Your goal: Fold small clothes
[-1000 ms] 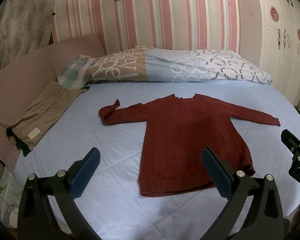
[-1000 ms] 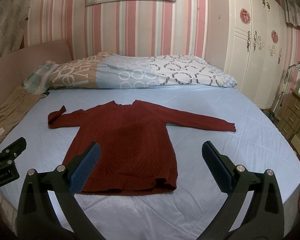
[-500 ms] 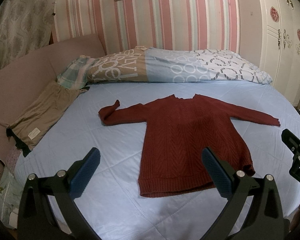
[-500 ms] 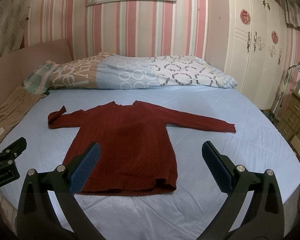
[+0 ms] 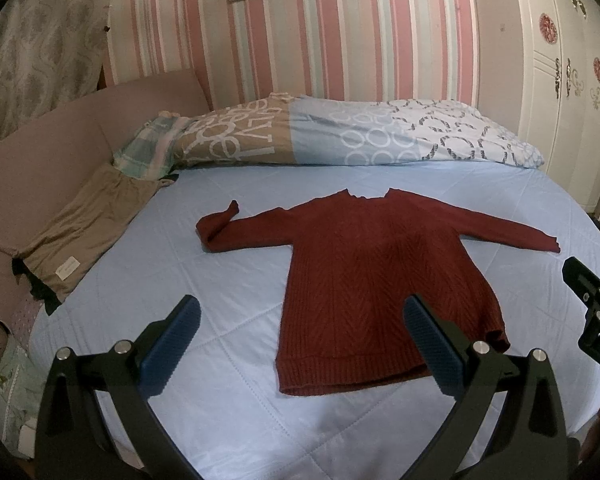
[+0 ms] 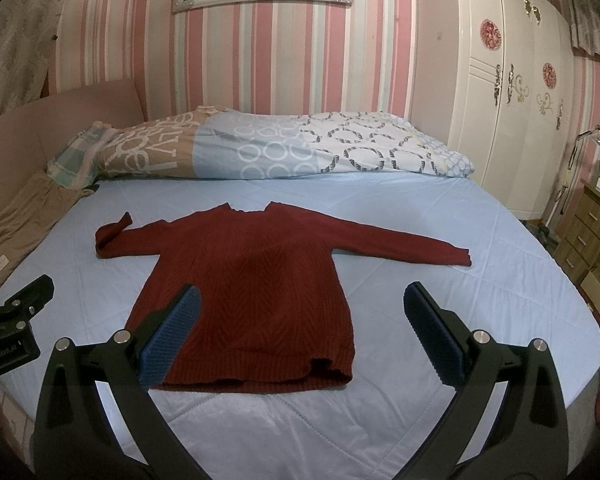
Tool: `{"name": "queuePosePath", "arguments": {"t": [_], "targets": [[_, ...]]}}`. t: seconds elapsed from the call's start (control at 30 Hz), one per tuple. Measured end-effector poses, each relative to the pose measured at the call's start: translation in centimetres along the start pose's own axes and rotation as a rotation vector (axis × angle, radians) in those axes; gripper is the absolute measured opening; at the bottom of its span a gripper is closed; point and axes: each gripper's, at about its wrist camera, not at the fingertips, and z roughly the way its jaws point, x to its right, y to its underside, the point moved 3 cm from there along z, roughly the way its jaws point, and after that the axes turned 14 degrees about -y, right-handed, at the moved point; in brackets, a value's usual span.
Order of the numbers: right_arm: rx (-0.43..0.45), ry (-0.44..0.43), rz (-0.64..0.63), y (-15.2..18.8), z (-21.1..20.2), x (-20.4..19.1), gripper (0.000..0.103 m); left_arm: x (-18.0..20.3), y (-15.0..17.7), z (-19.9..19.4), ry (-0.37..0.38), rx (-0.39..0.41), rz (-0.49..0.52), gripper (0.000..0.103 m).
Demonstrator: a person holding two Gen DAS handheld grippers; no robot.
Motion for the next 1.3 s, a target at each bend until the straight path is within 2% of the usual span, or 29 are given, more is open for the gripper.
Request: {"name": "queuePosePath", "arguments": {"t": [1.03, 1.3], "targets": [[-0.008, 0.003, 0.002, 0.0, 0.3, -0.3, 0.100, 0.1, 0.4, 0.3, 0.000, -0.005, 0.004, 0.102], [-0.035, -0.003, -0.007, 1.2, 3.2, 0.8, 0.100, -0.3, 0.7, 2.1, -0.029, -0.029, 0.013, 0.102]]}}
